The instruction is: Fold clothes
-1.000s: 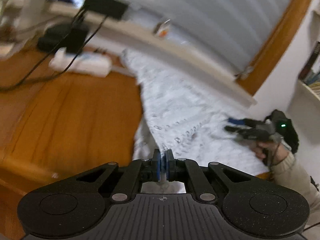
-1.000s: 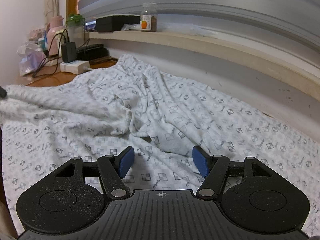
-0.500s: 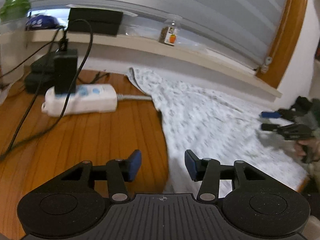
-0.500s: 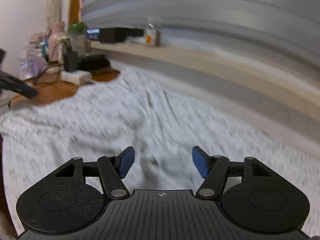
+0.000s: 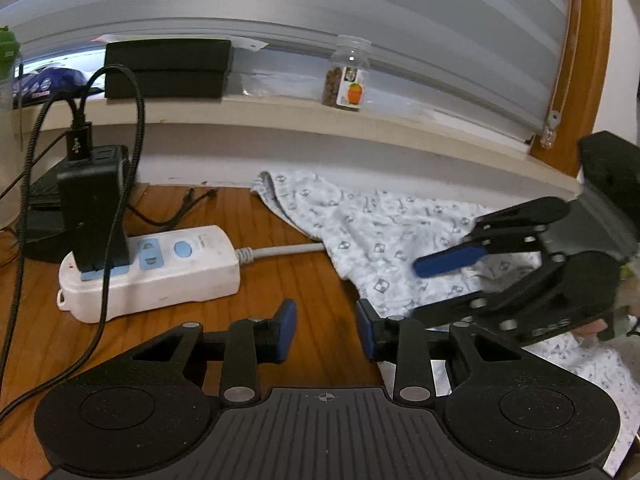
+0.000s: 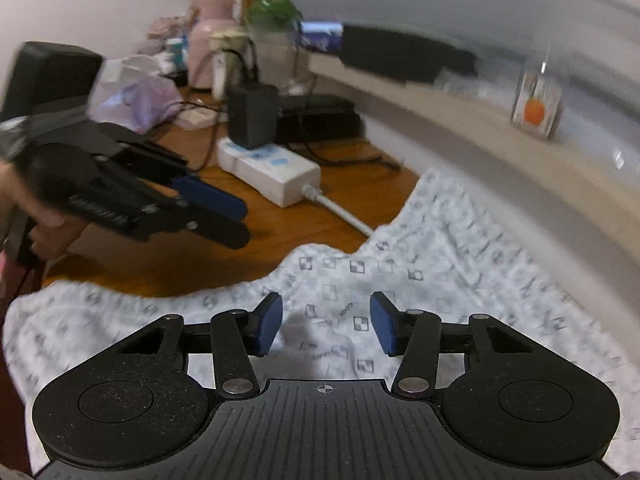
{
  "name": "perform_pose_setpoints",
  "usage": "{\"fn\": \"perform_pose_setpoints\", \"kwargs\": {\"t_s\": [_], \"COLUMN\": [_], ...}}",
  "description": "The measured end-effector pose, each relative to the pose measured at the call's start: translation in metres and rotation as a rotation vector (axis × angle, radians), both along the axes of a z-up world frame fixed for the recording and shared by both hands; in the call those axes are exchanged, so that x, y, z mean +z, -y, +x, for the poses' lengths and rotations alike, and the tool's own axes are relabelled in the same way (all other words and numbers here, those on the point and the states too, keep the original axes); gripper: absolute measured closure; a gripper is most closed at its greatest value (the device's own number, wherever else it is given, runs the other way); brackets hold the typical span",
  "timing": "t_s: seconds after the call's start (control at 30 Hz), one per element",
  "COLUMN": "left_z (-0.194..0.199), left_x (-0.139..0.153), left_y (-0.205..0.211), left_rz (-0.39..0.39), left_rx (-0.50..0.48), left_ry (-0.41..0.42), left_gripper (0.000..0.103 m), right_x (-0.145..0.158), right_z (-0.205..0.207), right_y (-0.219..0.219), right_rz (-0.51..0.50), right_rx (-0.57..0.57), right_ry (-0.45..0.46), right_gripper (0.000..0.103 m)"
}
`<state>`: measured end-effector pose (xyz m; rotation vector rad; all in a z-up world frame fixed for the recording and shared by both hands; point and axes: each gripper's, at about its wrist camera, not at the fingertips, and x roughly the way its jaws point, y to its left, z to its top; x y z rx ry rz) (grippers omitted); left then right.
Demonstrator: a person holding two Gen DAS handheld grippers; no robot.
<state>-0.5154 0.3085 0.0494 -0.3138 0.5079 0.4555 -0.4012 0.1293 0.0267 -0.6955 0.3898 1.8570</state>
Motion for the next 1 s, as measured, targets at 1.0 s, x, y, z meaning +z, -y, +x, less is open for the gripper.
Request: {"fn": "perform_pose_setpoints", "kwargs": {"t_s": [1.0], "left_z": [0.08], "left_x": [-0.006], "left_y": [0.006], "left_rz": [0.107], "left_rx": [-0.054], "left_ry": [-0.22], "left_gripper": [0.07], "right_x": [0.014], "right_z": [0.033], "right_y": [0.049], "right_rz": [0.171], "right_rx": [-0.032], "right_ry": [-0.142], "right_gripper": [0.096]}}
